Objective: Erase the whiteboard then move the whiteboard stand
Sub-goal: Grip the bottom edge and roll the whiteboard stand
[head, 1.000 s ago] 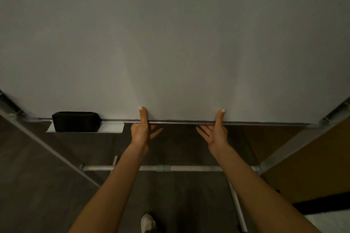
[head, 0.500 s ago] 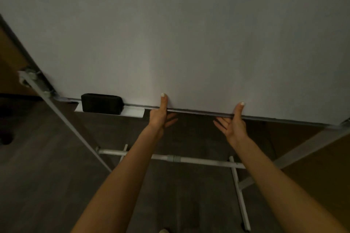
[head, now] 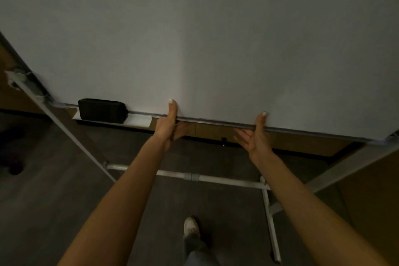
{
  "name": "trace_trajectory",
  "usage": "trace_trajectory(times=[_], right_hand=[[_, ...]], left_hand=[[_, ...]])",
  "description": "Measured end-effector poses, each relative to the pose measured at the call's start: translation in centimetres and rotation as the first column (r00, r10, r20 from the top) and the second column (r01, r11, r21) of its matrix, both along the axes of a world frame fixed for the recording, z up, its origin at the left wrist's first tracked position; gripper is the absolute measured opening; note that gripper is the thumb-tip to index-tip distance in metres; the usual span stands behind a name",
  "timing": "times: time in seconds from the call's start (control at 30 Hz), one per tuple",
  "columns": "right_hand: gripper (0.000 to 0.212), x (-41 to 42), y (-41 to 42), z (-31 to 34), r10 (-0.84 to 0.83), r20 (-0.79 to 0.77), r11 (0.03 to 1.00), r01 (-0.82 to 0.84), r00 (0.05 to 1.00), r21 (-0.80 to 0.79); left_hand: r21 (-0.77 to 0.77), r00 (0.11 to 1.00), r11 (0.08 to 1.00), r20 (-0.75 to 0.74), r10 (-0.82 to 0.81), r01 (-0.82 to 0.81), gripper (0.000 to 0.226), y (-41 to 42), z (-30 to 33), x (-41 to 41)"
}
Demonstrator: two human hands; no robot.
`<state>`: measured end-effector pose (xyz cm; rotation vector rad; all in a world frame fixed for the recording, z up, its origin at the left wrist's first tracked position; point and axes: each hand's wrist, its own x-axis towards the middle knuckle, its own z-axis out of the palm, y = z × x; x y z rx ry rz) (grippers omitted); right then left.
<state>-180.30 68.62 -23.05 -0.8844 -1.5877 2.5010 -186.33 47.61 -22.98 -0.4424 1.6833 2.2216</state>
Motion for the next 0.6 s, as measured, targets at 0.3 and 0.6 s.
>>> trace_trajectory(times=[0.3,0.6], right_hand=[[0.084,-13.8,-4.4,-0.4,0.049,-0.001,0.999,-0.049,0.999,-0.018],[0.082,-24.0,-8.2,-0.5,0.053,0.031,0.998,-0.054,0.998,0.032]], left_hand=[[-0.006,0.997,0.997,0.021,0.079,-0.079,0.092,-4.5,0.7,-12.7],[-0.011,0.997,0.997,0.032,0.073,-0.073,0.092,-8.1,0.5,-22.8]])
